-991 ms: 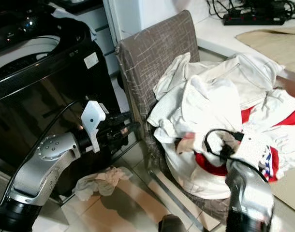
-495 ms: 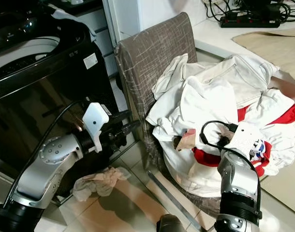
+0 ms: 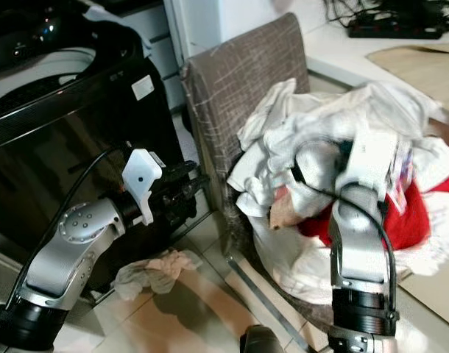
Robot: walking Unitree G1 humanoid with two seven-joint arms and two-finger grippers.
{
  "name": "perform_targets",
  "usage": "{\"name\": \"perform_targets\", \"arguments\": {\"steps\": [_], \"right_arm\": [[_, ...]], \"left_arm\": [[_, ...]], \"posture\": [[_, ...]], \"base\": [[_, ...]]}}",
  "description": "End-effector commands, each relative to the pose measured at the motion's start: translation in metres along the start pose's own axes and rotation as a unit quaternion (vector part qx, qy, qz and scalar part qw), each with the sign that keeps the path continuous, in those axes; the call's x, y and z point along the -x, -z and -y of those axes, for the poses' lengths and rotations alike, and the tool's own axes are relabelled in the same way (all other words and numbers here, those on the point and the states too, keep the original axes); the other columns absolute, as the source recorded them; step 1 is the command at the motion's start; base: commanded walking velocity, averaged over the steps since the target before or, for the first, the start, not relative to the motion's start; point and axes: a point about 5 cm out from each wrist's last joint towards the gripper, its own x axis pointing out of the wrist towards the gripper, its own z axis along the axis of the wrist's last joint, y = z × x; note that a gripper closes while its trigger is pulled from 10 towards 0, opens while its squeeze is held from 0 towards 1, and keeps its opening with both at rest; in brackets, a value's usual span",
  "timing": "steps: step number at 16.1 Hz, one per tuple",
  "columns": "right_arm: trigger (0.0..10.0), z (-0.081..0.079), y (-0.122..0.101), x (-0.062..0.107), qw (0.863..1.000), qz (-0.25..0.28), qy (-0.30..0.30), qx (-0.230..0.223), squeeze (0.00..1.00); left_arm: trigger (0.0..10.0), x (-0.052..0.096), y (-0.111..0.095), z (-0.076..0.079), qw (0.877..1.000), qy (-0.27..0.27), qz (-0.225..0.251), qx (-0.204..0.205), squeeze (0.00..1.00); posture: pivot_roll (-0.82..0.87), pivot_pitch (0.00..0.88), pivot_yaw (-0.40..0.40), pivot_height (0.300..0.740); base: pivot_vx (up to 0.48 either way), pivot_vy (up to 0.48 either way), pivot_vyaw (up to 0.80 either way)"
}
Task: Clothes washing
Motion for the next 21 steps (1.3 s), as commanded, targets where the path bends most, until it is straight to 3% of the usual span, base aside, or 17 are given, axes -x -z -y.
{"name": "perform_targets", "arguments": {"steps": [1,3,7,8,11,17,18,21], "right_arm": [[0.0,-0.005,-0.023,0.001,0.998,0.059,-0.012,-0.001,0.00],[0.0,-0.009,-0.035,0.002,0.995,0.094,-0.021,0.001,0.00],[0.0,-0.009,-0.035,-0.003,0.994,0.109,-0.030,0.001,0.00],[0.0,-0.014,-0.035,-0.004,0.992,0.113,-0.049,-0.007,0.00],[0.0,-0.022,-0.033,-0.003,0.990,0.114,-0.080,-0.010,0.00],[0.0,-0.026,-0.027,-0.007,0.991,0.097,-0.088,0.004,0.00],[10.0,-0.026,-0.023,-0.009,0.993,0.082,-0.085,0.007,1.00],[10.0,-0.028,-0.025,-0.010,0.991,0.096,-0.092,0.021,1.00]], "left_arm": [[10.0,0.001,-0.002,-0.004,1.000,-0.012,0.001,-0.008,0.00],[10.0,0.001,-0.001,-0.006,1.000,-0.014,0.000,-0.008,0.00],[10.0,0.000,0.001,-0.008,1.000,-0.024,-0.006,-0.016,0.00],[10.0,-0.002,0.003,-0.007,0.999,-0.049,0.003,-0.001,0.00],[10.0,-0.003,0.009,0.010,0.999,-0.036,0.006,0.006,0.00],[10.0,-0.006,0.012,0.012,0.999,-0.049,0.009,0.010,0.00],[10.0,-0.007,0.012,0.013,0.999,-0.052,0.010,0.012,0.00],[10.0,-0.008,0.014,0.016,0.998,-0.057,0.011,0.016,0.00]], "posture": [[-0.20,0.062,0.091,0.740],[-0.20,0.059,0.091,0.740],[-0.20,0.053,0.090,0.740],[-0.20,0.049,0.088,0.740],[-0.20,0.049,0.088,0.740],[-0.19,0.043,0.067,0.740],[-0.19,0.043,0.067,0.740],[-0.19,0.040,0.061,0.740]], "base": [[0.000,0.000,0.00],[0.000,0.000,0.00],[0.000,0.000,0.00],[0.000,0.000,0.00],[0.000,0.000,0.00],[0.000,0.000,0.00],[0.000,0.000,0.00],[0.000,0.000,0.00]]}}
